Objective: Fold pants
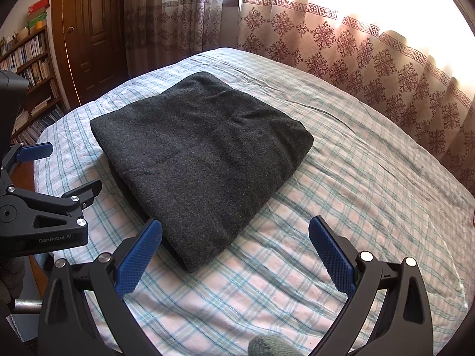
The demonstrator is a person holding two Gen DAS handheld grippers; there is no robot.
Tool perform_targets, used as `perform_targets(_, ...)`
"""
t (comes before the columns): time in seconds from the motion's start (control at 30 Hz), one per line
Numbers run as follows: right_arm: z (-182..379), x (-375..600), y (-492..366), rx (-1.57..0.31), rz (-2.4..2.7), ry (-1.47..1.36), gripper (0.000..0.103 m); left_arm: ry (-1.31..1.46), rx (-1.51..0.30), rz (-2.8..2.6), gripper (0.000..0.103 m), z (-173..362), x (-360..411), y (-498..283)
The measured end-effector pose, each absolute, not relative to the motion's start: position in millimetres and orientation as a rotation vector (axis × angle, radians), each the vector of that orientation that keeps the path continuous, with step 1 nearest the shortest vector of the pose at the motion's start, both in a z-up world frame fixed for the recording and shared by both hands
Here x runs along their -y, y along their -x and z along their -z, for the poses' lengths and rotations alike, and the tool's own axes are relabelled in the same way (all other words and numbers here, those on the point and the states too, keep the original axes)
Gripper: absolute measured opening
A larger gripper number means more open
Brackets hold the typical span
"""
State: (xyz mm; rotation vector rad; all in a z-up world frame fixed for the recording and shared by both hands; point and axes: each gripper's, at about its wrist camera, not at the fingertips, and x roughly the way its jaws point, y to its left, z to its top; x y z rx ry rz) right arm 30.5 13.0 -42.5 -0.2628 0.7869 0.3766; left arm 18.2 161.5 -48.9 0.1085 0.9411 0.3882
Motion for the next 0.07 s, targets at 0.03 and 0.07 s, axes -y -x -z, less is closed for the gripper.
perform_targets(0.03, 42.2, -11.4, -31.0, -0.789, -0.374, 0.257, 0.098, -0.104, -0.944, -0.388, 0.101, 48.8, -161.1, -17.0)
perform_targets(0.07, 42.2, -11.4, -31.0, -0.789, -0.374, 0.257, 0.098, -0.101, -0.948, -0.388, 0.101, 48.9, -161.0, -17.1)
